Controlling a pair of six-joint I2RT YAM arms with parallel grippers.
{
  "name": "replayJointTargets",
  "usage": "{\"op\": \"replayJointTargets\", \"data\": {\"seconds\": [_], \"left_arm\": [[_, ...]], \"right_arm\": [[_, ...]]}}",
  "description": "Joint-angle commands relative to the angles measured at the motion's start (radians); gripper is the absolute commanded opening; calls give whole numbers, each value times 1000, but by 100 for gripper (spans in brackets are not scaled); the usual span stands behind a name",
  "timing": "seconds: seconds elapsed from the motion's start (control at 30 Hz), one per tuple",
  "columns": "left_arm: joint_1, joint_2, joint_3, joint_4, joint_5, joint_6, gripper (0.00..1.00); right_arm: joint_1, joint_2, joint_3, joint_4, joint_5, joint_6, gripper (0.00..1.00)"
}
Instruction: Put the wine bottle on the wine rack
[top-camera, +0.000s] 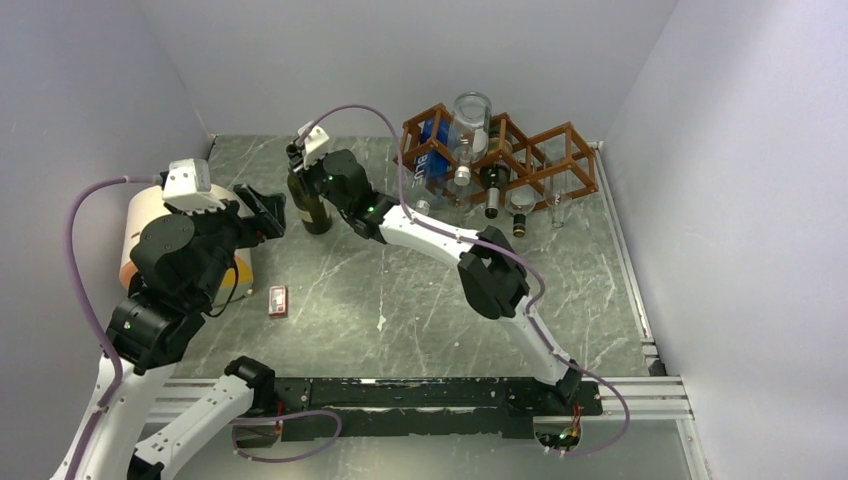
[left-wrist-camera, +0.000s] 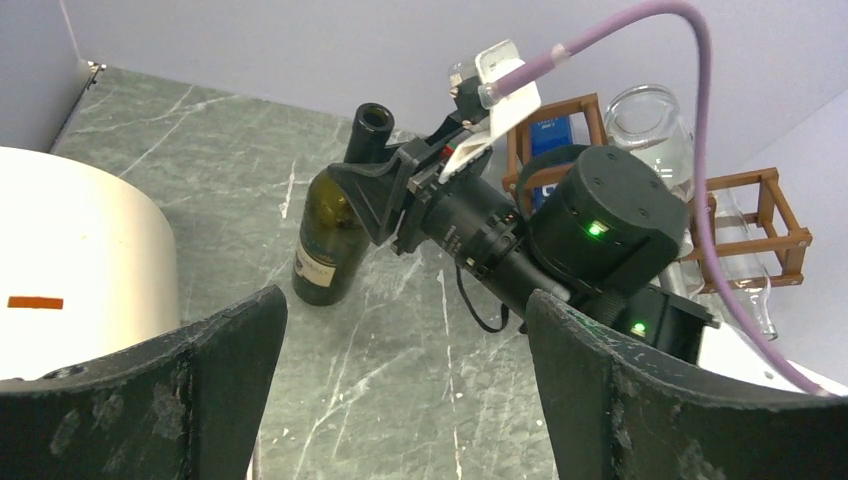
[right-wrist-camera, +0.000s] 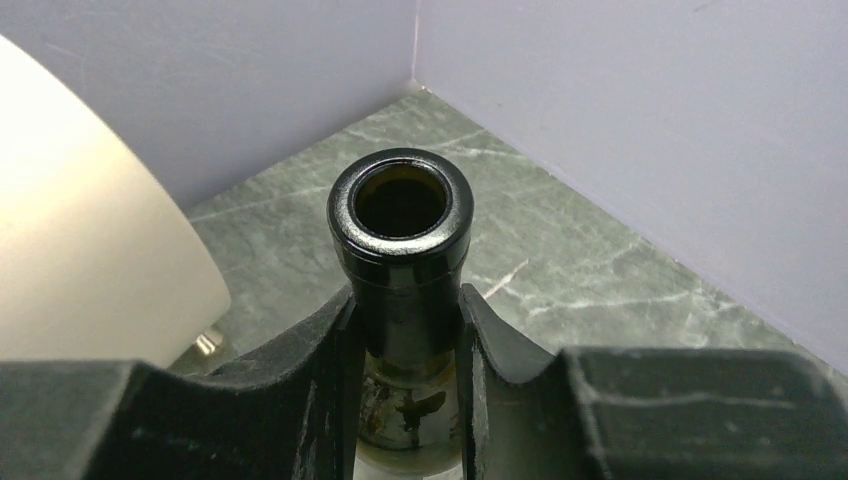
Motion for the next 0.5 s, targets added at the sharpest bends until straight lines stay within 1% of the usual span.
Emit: {"op": "replayJointTargets", "data": {"seconds": [0.0,0.17,0.33,0.47], "left_arm": [[-3,3,-21,-3,20,-14,93],[-5,-25,-76,50,72,-16,93],[-5,-43,-146,126,173,-12,93],[-5,-36,-197,154,280,-21,94]], "right_arm": [[11,-169,-96,123,46,-46,4],[12,-313,-264,146,62,-31,0],[10,-518,-458,151,72,4,0],[9,-638,-524,44,38,22,0]]}}
